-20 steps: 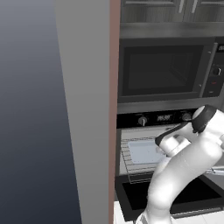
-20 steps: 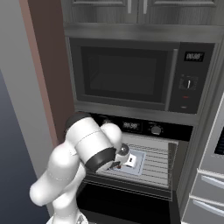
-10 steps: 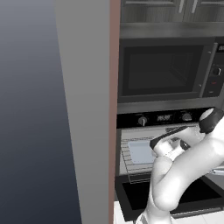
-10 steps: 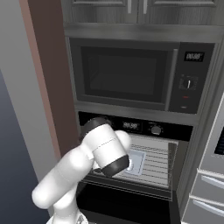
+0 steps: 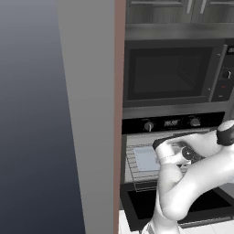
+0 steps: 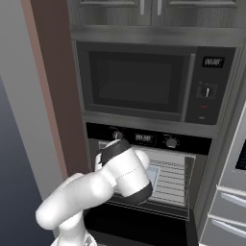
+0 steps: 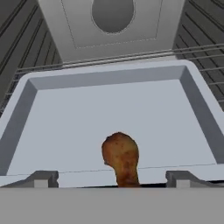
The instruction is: Place the chicken drumstick on the rack of the oven.
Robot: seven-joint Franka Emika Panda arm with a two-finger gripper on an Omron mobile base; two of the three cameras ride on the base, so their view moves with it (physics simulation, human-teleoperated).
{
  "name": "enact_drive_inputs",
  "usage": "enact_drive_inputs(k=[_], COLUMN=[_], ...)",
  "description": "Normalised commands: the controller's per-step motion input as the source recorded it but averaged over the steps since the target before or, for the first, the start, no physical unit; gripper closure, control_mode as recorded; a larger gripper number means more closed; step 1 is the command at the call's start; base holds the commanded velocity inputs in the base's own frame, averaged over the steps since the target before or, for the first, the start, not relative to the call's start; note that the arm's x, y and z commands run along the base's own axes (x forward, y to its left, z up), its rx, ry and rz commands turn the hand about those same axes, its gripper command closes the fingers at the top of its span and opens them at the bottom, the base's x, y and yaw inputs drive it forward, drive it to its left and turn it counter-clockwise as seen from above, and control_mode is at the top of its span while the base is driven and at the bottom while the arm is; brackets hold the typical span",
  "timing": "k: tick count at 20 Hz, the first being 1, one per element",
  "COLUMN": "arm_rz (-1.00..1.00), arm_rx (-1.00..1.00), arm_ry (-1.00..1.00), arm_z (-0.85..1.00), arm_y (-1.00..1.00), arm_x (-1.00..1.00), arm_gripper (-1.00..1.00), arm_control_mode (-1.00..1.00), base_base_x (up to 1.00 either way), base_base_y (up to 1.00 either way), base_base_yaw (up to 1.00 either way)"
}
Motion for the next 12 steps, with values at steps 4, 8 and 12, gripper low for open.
enact_drive_inputs(k=[4,8,12], arm_rz=[-0.04,-0.07,-0.04], arm_rx=[0.03,0.05,0.19], arm_ry=[0.0,0.02,0.01], arm_z=[0.95,1.0,1.0], arm_y=[-0.64,-0.49,-0.61], arm_x=[-0.41,-0.57,-0.42], arm_gripper=[-1.0,-1.0,-1.0], arm_control_mode=[-1.0,-1.0,-1.0], base_base_x=[0.0,0.0,0.0], base_base_y=[0.0,0.0,0.0], base_base_yaw=[0.0,0.0,0.0])
